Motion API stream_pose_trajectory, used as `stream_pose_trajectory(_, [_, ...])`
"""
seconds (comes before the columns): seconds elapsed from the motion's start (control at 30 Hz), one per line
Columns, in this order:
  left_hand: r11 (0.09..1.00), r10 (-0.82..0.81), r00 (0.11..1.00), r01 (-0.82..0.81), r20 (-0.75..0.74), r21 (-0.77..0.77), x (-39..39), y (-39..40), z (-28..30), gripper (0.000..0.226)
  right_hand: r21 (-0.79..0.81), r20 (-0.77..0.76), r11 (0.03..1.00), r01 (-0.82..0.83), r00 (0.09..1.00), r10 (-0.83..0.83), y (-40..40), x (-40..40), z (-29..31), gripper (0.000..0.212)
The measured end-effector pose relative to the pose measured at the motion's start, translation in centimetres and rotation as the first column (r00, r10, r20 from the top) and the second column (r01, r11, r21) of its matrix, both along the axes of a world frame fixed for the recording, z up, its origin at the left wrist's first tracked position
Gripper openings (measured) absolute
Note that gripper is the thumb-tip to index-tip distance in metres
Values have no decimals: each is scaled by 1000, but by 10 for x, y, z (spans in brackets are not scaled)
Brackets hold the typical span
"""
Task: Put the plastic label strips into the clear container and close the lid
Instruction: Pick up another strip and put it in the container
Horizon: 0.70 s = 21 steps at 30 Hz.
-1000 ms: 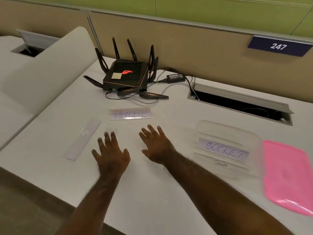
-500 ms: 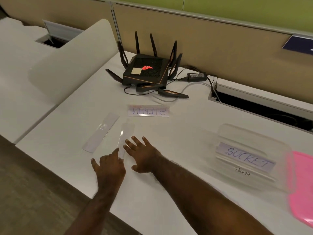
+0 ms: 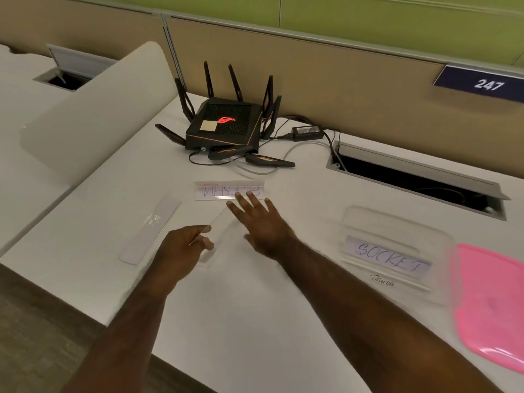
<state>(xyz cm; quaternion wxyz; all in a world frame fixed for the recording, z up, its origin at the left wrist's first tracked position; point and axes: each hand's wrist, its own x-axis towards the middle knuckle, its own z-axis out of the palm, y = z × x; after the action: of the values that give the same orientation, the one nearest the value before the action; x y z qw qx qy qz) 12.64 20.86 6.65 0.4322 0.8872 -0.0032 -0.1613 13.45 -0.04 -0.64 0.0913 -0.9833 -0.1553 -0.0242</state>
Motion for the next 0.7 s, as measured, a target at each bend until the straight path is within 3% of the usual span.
stream_pose_trajectory(0.13, [970, -162, 979, 135, -123, -203, 5, -18, 35, 25, -7, 53, 999, 49, 997, -48, -50, -3, 26, 85])
stream_pose_trajectory(0.23, [951, -254, 963, 233, -87, -201, 11, -39, 44, 27, -10, 85, 998, 59, 995, -58, -88, -16, 45, 79])
stream_pose_trajectory(0.33, [936, -346, 938, 347, 13, -59, 19, -64, 45, 34, 5, 58, 996, 90, 994, -90, -128, -37, 64, 73])
stream_pose_trajectory(0.43, [859, -506, 858, 492, 91, 137, 24, -93, 45, 60, 85, -39, 978, 192, 981, -189, -165, -62, 77, 69])
stream_pose_trajectory(0.5, [749, -636, 748, 540, 188, 385, 24, -116, 43, 76, 118, -106, 957, 267, 961, -255, -190, -79, 85, 68])
stream_pose_trajectory(0.57, [637, -740, 600, 481, 305, 602, 21, -143, 39, 74, 134, -160, 938, 320, 941, -299, -215, -95, 92, 68])
stream_pose_trajectory(0.7, [564, -811, 467, 462, 354, 684, 9, -200, 35, 65, 199, -236, 876, 440, 889, -393, -260, -128, 98, 67])
